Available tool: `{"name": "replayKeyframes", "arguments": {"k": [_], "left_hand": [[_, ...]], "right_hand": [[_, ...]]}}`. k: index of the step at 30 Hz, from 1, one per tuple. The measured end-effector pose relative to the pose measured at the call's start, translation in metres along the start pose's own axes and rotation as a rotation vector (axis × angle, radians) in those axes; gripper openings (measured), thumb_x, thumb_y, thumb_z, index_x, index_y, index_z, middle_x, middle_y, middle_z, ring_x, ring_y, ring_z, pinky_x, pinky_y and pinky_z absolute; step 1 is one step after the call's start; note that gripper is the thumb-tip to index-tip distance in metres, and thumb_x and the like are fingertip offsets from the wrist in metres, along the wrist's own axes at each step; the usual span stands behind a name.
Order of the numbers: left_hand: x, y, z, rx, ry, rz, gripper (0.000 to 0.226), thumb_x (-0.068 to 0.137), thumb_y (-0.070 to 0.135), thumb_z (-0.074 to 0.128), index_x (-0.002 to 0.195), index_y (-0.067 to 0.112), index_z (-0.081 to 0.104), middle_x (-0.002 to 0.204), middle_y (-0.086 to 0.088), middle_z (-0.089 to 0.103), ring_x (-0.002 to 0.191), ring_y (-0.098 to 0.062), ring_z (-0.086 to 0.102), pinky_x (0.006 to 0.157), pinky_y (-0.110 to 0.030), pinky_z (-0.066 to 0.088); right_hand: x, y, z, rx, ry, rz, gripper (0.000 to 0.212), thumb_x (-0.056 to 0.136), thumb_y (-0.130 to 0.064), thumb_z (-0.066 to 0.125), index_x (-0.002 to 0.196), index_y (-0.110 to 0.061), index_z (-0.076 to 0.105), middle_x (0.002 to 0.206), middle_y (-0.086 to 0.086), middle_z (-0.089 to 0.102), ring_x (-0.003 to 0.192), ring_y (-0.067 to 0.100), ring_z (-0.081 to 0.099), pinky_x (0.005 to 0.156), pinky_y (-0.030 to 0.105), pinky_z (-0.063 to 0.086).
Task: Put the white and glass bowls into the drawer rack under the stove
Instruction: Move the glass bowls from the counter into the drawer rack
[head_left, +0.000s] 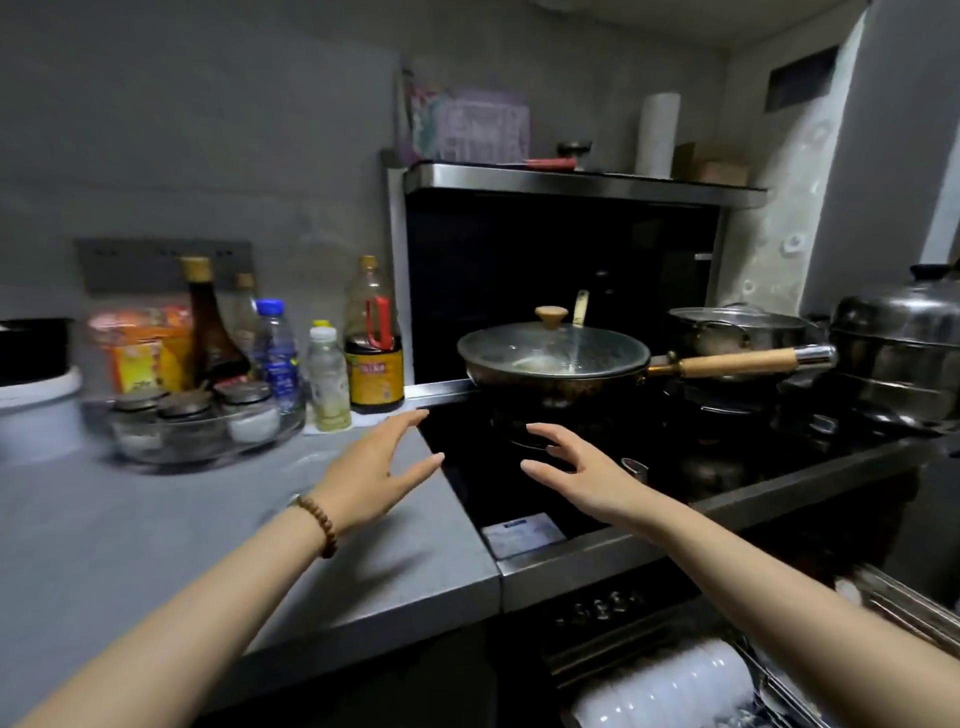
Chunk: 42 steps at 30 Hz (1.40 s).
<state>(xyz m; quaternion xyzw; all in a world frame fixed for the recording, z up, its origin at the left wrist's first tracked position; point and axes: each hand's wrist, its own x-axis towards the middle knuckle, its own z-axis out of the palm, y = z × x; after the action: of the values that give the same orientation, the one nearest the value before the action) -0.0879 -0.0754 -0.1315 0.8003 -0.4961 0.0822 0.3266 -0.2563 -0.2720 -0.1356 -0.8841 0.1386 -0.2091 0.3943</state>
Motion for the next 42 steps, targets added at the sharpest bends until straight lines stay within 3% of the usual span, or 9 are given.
{"name": "replayKeyframes", "arguments": {"k": [6, 11, 17, 26, 30, 33, 35, 38, 42], "left_hand": [[-0.039, -0.066, -0.036, 0.071, 0.006, -0.160, 0.061, 0.084, 0.050, 0.057, 0.138, 0.027, 0.038, 0.144, 0.004, 0.043, 0.130, -0.014, 0.040, 0.106, -0.027, 0.032], [-0.056, -0.094, -0.040, 0.048, -0.040, -0.158, 0.059, 0.081, 0.048, 0.062, 0.134, 0.029, 0.043, 0.138, 0.007, 0.047, 0.126, -0.011, 0.043, 0.104, -0.022, 0.031], [-0.056, -0.109, -0.024, 0.010, -0.065, -0.089, 0.029, 0.083, 0.043, 0.062, 0.109, 0.032, 0.065, 0.125, 0.012, 0.058, 0.120, -0.005, 0.048, 0.103, -0.021, 0.034], [-0.049, -0.111, -0.015, -0.018, -0.003, -0.032, 0.018, 0.085, 0.032, 0.062, 0.100, 0.027, 0.072, 0.102, 0.014, 0.064, 0.104, -0.003, 0.049, 0.088, -0.013, 0.034], [-0.043, -0.096, -0.020, -0.233, 0.003, -0.053, 0.014, 0.084, 0.027, 0.064, 0.089, 0.019, 0.073, 0.089, 0.008, 0.070, 0.088, -0.003, 0.061, 0.084, -0.020, 0.045], [-0.033, -0.073, -0.023, -0.383, -0.034, -0.046, 0.011, 0.084, 0.025, 0.064, 0.084, 0.019, 0.072, 0.074, 0.015, 0.069, 0.075, 0.005, 0.062, 0.072, -0.007, 0.044], [-0.023, -0.053, -0.021, -0.454, -0.079, -0.015, 0.010, 0.084, 0.022, 0.064, 0.084, 0.016, 0.072, 0.068, 0.020, 0.068, 0.071, 0.008, 0.061, 0.067, -0.005, 0.043], [-0.005, -0.020, -0.011, -0.537, -0.153, 0.008, 0.010, 0.085, 0.025, 0.062, 0.082, 0.022, 0.071, 0.067, 0.020, 0.067, 0.069, 0.008, 0.059, 0.064, -0.008, 0.045], [0.020, 0.030, 0.015, -0.622, -0.290, 0.021, 0.013, 0.080, 0.040, 0.060, 0.077, 0.033, 0.070, 0.070, 0.016, 0.066, 0.072, 0.002, 0.059, 0.067, -0.023, 0.050]], "right_hand": [[0.036, -0.030, 0.071, 0.050, -0.116, -0.036, 0.057, 0.088, -0.034, 0.062, 0.140, -0.026, 0.039, 0.147, -0.006, 0.040, 0.137, 0.014, 0.035, 0.108, 0.030, 0.034], [0.050, -0.041, 0.117, -0.031, -0.143, -0.107, 0.056, 0.088, -0.034, 0.062, 0.138, -0.023, 0.042, 0.146, -0.003, 0.039, 0.136, 0.013, 0.035, 0.111, 0.027, 0.030], [0.063, -0.041, 0.144, -0.161, -0.179, -0.215, 0.041, 0.084, -0.038, 0.065, 0.124, -0.029, 0.058, 0.148, -0.005, 0.040, 0.136, 0.009, 0.036, 0.107, 0.017, 0.021], [0.073, -0.040, 0.154, -0.320, -0.099, -0.331, 0.027, 0.084, -0.035, 0.066, 0.105, -0.020, 0.069, 0.120, -0.004, 0.063, 0.112, 0.012, 0.057, 0.094, 0.021, 0.039], [0.072, -0.047, 0.137, -0.321, -0.044, -0.355, 0.026, 0.079, -0.043, 0.068, 0.095, -0.022, 0.069, 0.106, -0.010, 0.066, 0.103, 0.011, 0.058, 0.091, 0.027, 0.043], [0.066, -0.050, 0.108, -0.404, -0.027, -0.369, 0.031, 0.075, -0.057, 0.063, 0.087, -0.029, 0.067, 0.092, -0.020, 0.061, 0.096, 0.009, 0.049, 0.087, 0.029, 0.039], [0.060, -0.050, 0.082, -0.446, -0.030, -0.370, 0.035, 0.073, -0.062, 0.061, 0.084, -0.030, 0.068, 0.095, -0.019, 0.062, 0.098, 0.008, 0.045, 0.087, 0.028, 0.034], [0.044, -0.044, 0.038, -0.365, -0.078, -0.321, 0.032, 0.074, -0.057, 0.064, 0.083, -0.027, 0.069, 0.097, -0.015, 0.064, 0.103, 0.005, 0.048, 0.091, 0.026, 0.036], [0.014, -0.030, -0.023, -0.132, -0.215, -0.232, 0.025, 0.079, -0.041, 0.069, 0.078, -0.015, 0.068, 0.071, -0.011, 0.064, 0.072, -0.005, 0.058, 0.070, 0.010, 0.044]]}}
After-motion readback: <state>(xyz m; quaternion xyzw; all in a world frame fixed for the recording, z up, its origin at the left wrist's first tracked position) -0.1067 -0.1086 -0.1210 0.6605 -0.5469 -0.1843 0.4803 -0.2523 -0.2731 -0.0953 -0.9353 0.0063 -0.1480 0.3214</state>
